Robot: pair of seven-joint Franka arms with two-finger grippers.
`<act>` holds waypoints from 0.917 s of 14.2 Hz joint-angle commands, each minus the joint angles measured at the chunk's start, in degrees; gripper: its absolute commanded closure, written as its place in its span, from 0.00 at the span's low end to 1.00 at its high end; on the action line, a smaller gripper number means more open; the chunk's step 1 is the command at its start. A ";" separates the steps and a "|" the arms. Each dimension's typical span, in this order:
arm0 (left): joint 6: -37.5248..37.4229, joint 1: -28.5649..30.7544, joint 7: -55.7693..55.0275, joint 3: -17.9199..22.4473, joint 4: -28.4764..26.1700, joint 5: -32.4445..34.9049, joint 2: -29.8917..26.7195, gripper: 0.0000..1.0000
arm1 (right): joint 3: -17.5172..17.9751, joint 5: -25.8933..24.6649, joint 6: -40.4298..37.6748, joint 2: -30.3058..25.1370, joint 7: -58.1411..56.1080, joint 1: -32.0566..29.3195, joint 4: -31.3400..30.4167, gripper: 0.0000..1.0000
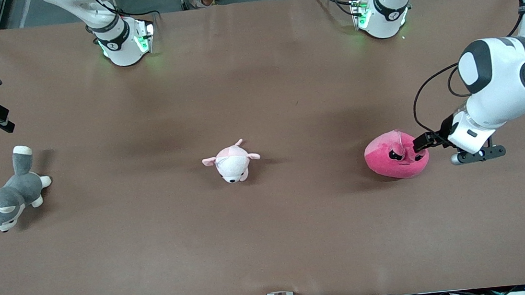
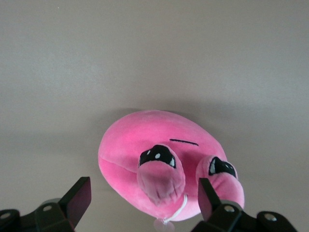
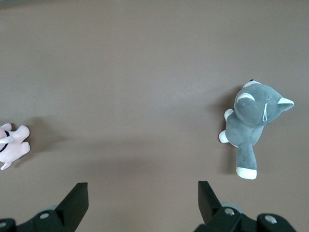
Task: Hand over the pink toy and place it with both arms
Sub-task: 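Close the left gripper on the pink plush toy's ear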
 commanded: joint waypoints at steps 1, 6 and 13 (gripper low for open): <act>0.97 -0.06 -0.40 -0.18 -0.49 -0.96 0.49 0.15 | 0.33 -0.69 0.85 0.74 0.19 -0.46 0.66 0.00; 1.59 -0.50 -0.40 -0.27 -0.49 -1.58 1.81 0.45 | 0.33 -0.69 0.94 0.83 0.19 -0.46 0.66 0.00; 0.97 -0.68 0.12 -1.50 0.30 -1.58 1.02 0.99 | 0.33 -0.60 0.85 1.18 0.19 -0.29 0.75 0.00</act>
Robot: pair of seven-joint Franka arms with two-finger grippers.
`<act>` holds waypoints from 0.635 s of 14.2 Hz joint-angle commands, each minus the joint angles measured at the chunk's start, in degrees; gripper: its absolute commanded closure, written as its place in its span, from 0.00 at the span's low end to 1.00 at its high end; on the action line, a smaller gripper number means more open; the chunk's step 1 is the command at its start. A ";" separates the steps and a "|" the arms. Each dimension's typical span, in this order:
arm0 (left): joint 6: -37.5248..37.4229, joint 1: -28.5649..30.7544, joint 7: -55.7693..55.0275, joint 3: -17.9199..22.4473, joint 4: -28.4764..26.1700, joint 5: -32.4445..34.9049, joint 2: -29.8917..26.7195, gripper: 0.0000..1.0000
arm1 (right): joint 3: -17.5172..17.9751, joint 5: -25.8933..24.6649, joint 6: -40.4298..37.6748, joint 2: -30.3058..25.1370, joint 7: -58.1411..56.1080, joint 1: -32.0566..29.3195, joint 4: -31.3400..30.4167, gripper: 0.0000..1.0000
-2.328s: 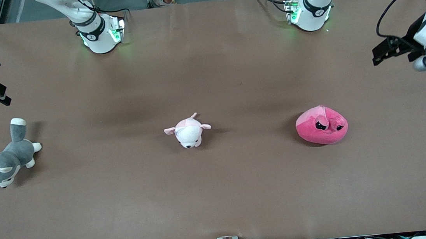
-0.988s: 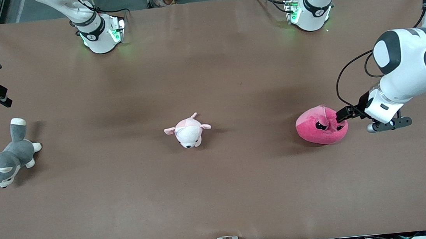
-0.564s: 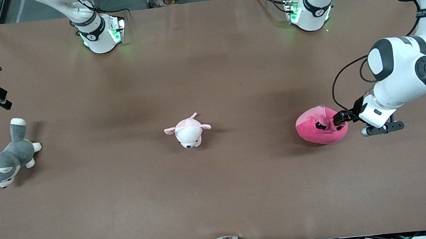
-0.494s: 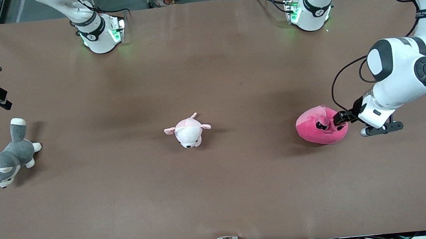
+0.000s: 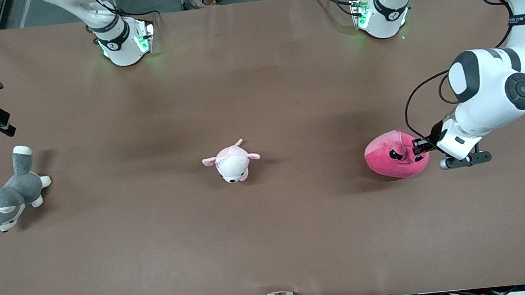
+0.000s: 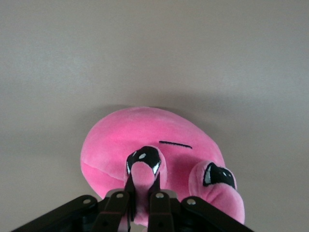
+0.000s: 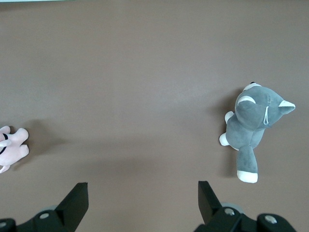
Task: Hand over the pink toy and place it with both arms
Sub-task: 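Close the left gripper on the pink plush toy's ear, then lift the pink toy with the left gripper toward the right gripper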
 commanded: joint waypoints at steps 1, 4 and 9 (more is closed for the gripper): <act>0.10 -0.03 0.89 -1.20 0.51 -0.75 -1.69 1.00 | 0.35 -0.52 -0.13 0.49 0.19 -0.38 0.75 0.00; -0.33 -0.03 -0.33 -4.44 2.18 -0.75 -3.54 1.00 | 0.35 -0.52 -0.31 1.28 0.19 0.15 1.01 0.00; -5.60 -0.11 -9.45 -12.52 9.73 -0.40 -4.50 0.99 | 0.53 -0.34 -1.27 1.10 0.02 0.06 2.24 0.00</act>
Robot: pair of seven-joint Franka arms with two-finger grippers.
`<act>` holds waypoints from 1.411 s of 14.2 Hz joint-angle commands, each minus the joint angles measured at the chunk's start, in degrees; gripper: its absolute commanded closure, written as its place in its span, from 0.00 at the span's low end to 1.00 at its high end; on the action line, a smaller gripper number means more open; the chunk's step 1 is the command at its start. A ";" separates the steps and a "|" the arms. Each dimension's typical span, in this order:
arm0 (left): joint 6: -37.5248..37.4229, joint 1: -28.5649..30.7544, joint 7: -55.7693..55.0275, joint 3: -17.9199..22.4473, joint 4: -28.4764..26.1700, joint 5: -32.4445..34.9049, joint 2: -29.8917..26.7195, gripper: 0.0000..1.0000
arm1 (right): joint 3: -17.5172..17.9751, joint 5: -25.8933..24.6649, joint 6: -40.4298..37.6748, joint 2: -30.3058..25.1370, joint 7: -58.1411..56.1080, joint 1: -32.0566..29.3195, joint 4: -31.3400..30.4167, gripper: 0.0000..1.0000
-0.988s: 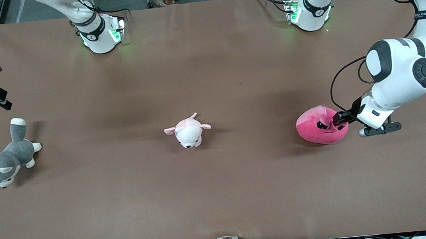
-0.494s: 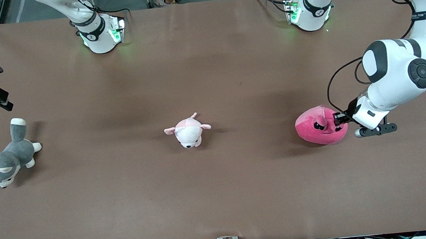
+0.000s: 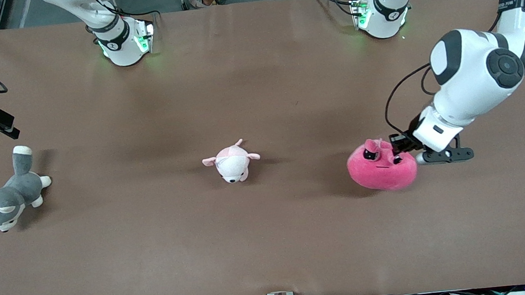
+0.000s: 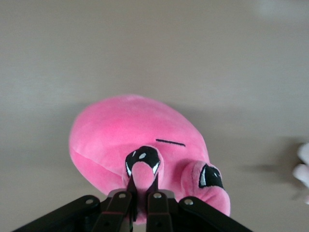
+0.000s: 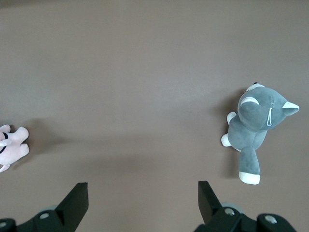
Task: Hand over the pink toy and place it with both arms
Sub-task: 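Lift the pink toy with the left gripper toward the right gripper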
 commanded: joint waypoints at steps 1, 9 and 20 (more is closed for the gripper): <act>-3.32 0.07 -5.48 -3.88 4.64 -0.36 -1.19 0.99 | -0.02 0.27 -2.14 0.09 -0.16 -0.34 1.98 0.00; -7.55 -7.03 -31.31 -13.65 18.71 -0.71 1.97 0.99 | 0.33 2.11 -6.72 0.35 -0.07 0.10 3.48 0.00; -1.86 -24.01 -63.32 -13.03 30.67 -0.01 10.40 0.99 | 0.50 21.10 -12.08 2.63 -0.16 6.24 2.95 0.00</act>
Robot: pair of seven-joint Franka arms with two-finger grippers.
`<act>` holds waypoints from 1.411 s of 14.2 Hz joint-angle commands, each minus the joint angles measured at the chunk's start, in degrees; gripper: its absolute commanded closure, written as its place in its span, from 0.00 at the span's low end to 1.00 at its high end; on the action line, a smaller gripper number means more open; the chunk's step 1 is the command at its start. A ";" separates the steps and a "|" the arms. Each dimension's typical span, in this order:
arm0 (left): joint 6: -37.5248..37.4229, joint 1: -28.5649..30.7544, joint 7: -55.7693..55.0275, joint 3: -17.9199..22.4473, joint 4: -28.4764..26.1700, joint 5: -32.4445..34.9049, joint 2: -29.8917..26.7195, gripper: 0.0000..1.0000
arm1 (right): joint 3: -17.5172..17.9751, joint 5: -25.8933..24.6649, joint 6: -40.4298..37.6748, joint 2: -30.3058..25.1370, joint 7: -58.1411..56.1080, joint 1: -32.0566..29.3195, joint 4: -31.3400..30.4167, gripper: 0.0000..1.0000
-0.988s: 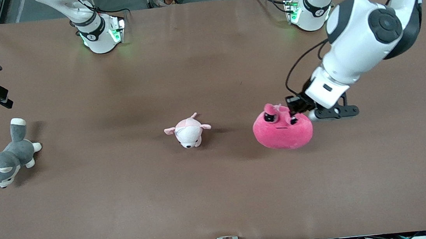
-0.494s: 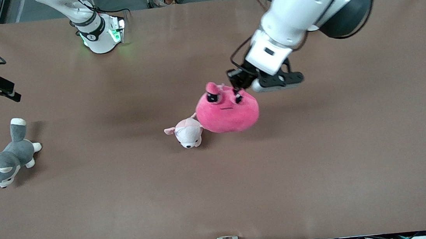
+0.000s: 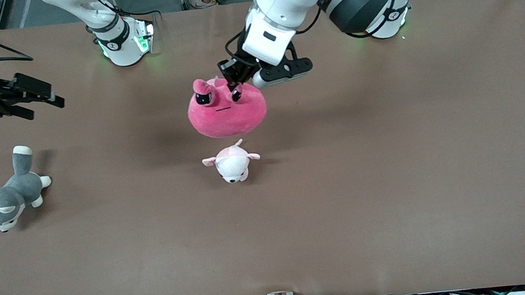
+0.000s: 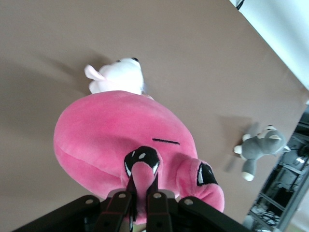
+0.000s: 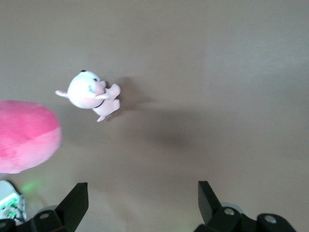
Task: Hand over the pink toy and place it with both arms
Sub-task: 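Lift the pink toy with the left gripper toward the right gripper, then grasp the pink toy with the right gripper while the left gripper holds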
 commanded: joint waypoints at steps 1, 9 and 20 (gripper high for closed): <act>4.22 -2.69 -4.23 0.41 3.27 0.04 3.62 0.99 | -0.22 5.10 -0.25 2.36 0.28 3.53 0.08 0.00; 9.78 -13.59 -10.22 9.37 5.82 -0.05 7.06 0.99 | -0.22 17.26 0.10 5.35 0.55 9.59 0.17 0.16; 11.10 -13.87 -11.01 9.38 5.74 -0.23 7.68 0.99 | -0.22 16.82 4.14 7.55 2.57 15.41 0.17 0.21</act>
